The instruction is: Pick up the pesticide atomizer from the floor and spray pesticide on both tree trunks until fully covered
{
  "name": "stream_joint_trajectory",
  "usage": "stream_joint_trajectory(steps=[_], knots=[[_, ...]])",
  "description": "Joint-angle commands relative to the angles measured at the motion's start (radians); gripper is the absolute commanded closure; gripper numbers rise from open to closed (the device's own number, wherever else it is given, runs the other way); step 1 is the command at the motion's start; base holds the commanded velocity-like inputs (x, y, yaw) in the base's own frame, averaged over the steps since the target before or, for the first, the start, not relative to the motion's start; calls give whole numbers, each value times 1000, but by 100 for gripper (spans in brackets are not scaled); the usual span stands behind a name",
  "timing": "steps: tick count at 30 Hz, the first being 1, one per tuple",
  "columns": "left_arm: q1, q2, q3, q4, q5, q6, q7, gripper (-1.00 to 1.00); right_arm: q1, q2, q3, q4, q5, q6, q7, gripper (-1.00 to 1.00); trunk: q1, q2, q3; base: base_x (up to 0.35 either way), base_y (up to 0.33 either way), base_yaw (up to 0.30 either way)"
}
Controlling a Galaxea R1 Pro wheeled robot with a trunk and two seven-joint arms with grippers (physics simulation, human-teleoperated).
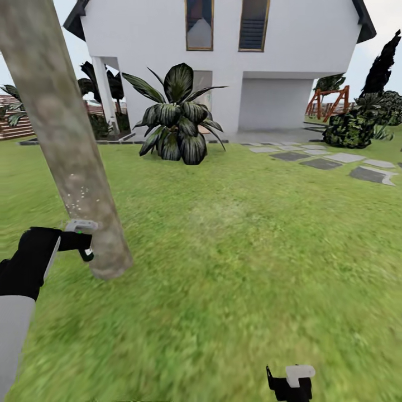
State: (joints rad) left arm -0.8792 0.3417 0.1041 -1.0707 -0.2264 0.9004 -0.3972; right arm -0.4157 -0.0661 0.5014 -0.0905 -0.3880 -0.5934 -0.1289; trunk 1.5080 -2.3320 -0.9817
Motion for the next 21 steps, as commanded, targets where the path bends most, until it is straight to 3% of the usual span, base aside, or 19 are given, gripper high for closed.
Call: stream_joint_trajectory(steps=[1,4,8,16,21], knots=[[0,9,9,1,9,2,0,100,0,0,0,0,0,0,0,-100,0,0,0,58,-273,260],[0,27,38,9,9,2,0,100,0,0,0,0,0,0,0,-100,0,0,0,91,-273,270],[0,25,38,11,9,2,0,100,0,1,0,0,0,0,0,-100,0,0,0,155,-254,264],[1,32,44,12,6,2,3,100,0,0,0,0,1,0,0,-100,0,0,0,225,-169,27],[2,24,39,12,-42,2,17,100,0,1,0,0,0,0,1,-100,0,0,0,37,-22,170]])
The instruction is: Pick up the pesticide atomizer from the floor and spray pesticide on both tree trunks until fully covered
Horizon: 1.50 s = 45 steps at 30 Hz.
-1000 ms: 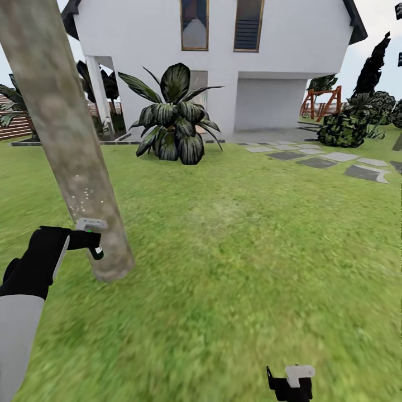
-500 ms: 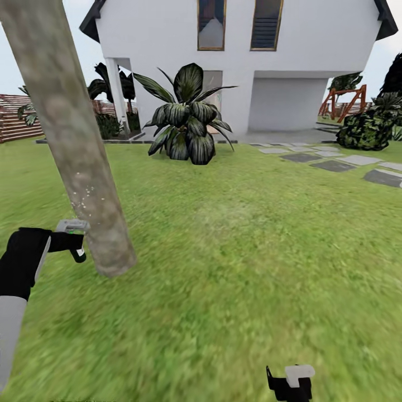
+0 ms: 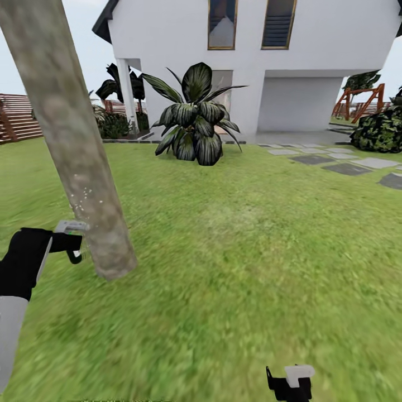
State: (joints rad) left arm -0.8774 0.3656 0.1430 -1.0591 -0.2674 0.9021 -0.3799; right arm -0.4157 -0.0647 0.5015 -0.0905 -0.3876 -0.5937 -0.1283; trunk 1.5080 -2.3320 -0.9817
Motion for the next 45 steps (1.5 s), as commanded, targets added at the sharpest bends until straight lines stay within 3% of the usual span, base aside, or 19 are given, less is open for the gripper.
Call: stream_joint_trajectory(steps=[1,7,11,15,20,23,28,31,37,40,45], knots=[[0,-1,0,0,-3,0,1,100,0,0,0,0,0,0,0,-100,0,0,0,4,-2,266],[41,6,5,27,-14,-1,2,100,0,0,0,0,1,0,0,-100,0,0,0,1,0,255],[54,-8,0,29,-19,-3,4,100,0,0,0,0,1,0,0,-100,0,0,0,73,-41,47],[55,-40,1,30,-22,-4,4,100,0,0,0,0,1,0,0,-100,0,0,0,208,-139,7],[55,-48,1,30,-17,-4,4,100,0,0,0,0,1,0,-1,-100,0,0,0,235,-162,1],[56,-47,3,34,-19,-5,5,100,0,-1,0,0,0,0,0,-100,0,0,0,237,-158,0],[80,-11,31,112,-22,-15,20,100,0,-1,0,0,1,0,0,-100,0,0,0,111,-52,0],[101,-7,30,119,-22,-18,34,100,0,-1,0,0,1,0,0,-100,0,0,0,9,-4,0],[109,-88,24,116,-22,-18,39,100,0,-1,0,0,1,0,-1,-100,0,0,0,1,0,165],[110,-80,32,120,-23,-19,39,100,0,0,0,0,1,0,0,-100,0,0,0,0,0,274],[130,-35,35,122,-24,-25,39,100,0,-1,0,0,1,0,0,-100,0,0,0,0,0,277]])
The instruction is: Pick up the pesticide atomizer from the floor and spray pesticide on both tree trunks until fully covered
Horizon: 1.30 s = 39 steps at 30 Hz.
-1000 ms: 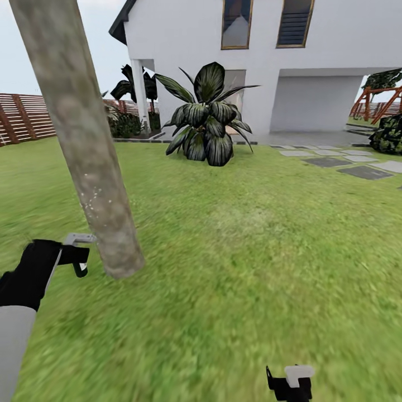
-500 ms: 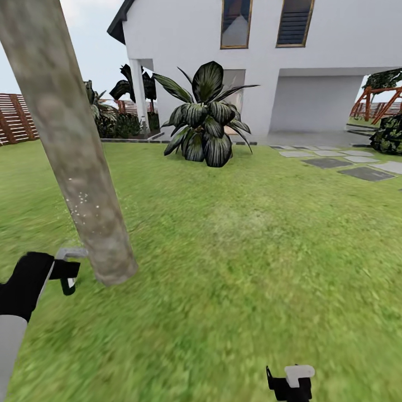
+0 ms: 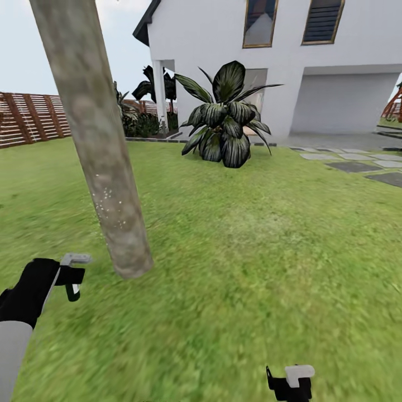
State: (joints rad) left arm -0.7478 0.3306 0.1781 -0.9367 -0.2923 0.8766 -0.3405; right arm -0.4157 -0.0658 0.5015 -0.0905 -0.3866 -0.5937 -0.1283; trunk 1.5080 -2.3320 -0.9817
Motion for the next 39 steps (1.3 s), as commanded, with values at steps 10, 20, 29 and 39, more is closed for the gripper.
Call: stream_joint_trajectory(steps=[10,20,29,39], knots=[[13,-41,-6,-1,2,-31,3,100,0,1,0,0,0,0,1,-100,0,0,0,63,-94,146],[15,-43,3,56,4,-98,52,100,0,-2,0,0,0,0,0,-100,0,0,0,289,-102,1],[15,-45,1,59,4,-107,55,100,0,0,0,0,0,0,-1,-100,0,0,0,220,-1,0],[57,-98,3,64,7,-111,54,100,0,0,0,0,0,0,0,-100,0,0,0,2,0,0]])
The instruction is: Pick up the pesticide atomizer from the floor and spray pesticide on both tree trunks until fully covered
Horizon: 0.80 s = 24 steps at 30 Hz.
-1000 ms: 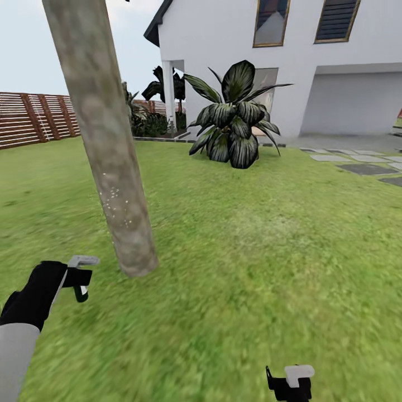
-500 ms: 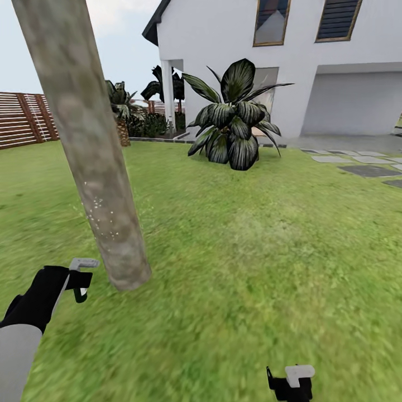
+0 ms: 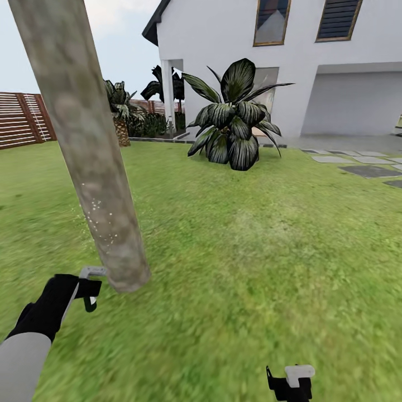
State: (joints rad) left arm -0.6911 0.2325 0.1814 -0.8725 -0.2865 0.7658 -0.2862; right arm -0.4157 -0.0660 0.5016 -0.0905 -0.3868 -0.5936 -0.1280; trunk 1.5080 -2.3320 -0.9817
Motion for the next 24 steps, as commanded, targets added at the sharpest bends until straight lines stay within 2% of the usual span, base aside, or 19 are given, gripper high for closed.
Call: stream_joint_trajectory(steps=[1,5,7,8,10,11,14,15,17,19,22,24], knots=[[0,3,0,-3,0,1,0,100,0,0,0,0,0,0,0,-100,0,0,0,0,0,0],[4,15,22,-11,-2,-4,10,100,0,0,0,0,0,0,0,-100,0,0,0,0,0,0],[19,11,33,-2,0,-69,28,100,0,0,0,0,0,0,0,-100,0,0,0,0,0,3],[26,8,35,49,3,-133,41,100,0,1,0,0,0,0,-1,-100,0,0,0,41,-132,125],[33,3,38,130,8,-210,86,100,0,2,0,0,1,0,-1,-100,0,0,0,73,-217,225],[33,-4,37,142,9,-229,106,100,0,3,0,0,1,0,-1,-100,0,0,0,92,-250,264],[34,-19,38,141,11,-246,186,100,0,3,1,0,1,0,0,-100,0,0,0,106,-258,271],[34,-20,38,141,11,-247,195,100,0,3,1,0,1,0,0,-100,0,0,0,112,-261,208],[35,-24,39,140,13,-248,206,100,0,3,0,0,0,0,0,-100,0,0,0,133,-259,80],[34,-41,42,136,12,-249,211,100,0,3,0,0,0,0,-1,-100,0,0,0,191,-230,16],[35,-50,44,135,12,-249,212,100,0,3,0,0,1,0,-1,-100,0,0,0,229,-195,2],[35,-66,44,134,12,-249,213,100,0,3,0,0,1,0,-1,-100,0,0,0,231,-194,0]])
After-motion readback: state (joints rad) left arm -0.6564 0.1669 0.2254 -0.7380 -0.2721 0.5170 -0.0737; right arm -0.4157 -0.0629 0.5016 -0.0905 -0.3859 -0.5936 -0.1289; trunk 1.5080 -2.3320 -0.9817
